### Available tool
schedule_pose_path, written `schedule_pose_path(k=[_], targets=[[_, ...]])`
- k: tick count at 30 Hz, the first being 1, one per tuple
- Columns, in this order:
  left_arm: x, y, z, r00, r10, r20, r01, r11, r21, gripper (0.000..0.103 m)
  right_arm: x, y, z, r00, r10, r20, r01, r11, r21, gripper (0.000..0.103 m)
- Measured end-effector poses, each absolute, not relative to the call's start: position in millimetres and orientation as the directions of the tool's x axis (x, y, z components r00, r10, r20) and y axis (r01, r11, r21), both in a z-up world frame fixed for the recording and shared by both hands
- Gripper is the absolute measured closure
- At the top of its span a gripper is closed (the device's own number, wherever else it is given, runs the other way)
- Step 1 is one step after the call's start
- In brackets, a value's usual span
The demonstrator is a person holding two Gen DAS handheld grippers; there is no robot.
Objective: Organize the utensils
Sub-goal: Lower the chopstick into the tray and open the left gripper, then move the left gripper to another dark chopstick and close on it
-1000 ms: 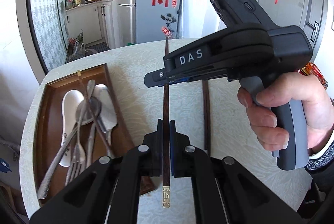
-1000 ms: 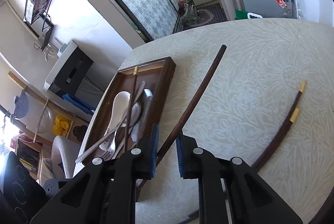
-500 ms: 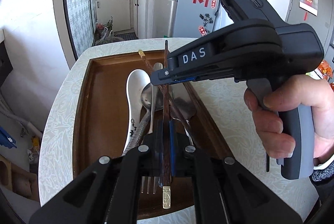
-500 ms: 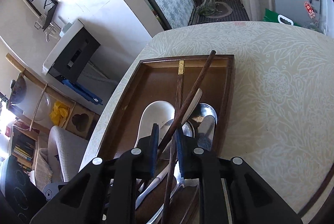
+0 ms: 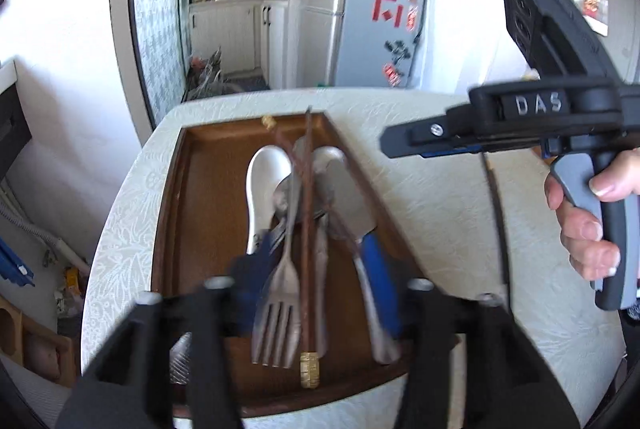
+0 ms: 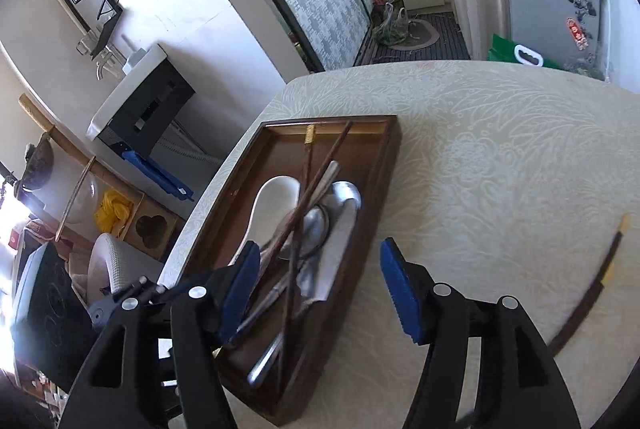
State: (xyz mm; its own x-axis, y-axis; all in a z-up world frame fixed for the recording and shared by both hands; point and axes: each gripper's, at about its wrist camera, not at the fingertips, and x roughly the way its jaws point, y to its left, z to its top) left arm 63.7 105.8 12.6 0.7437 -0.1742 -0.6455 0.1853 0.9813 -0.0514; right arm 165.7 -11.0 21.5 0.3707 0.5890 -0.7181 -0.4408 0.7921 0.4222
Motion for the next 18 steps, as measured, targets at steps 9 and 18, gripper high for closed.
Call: schedule_pose_path(k=[9,18], targets=[[41.9,12.9,7.0,0.603,-0.379,-0.702,0.471,0.879,-0.071,0.04,146.2,-114.3,20.4,0.462,0.51,-0.725,-0.333,0.858,0.391,0.037],[41.8,-42.0,-27.8,0.521,-0.331,-0.787,0.541,0.841,0.005,0.059,130.4,-167.8,-4.2,0.458,0.513,-0.726,-0.28,0.859,0.429,0.037]])
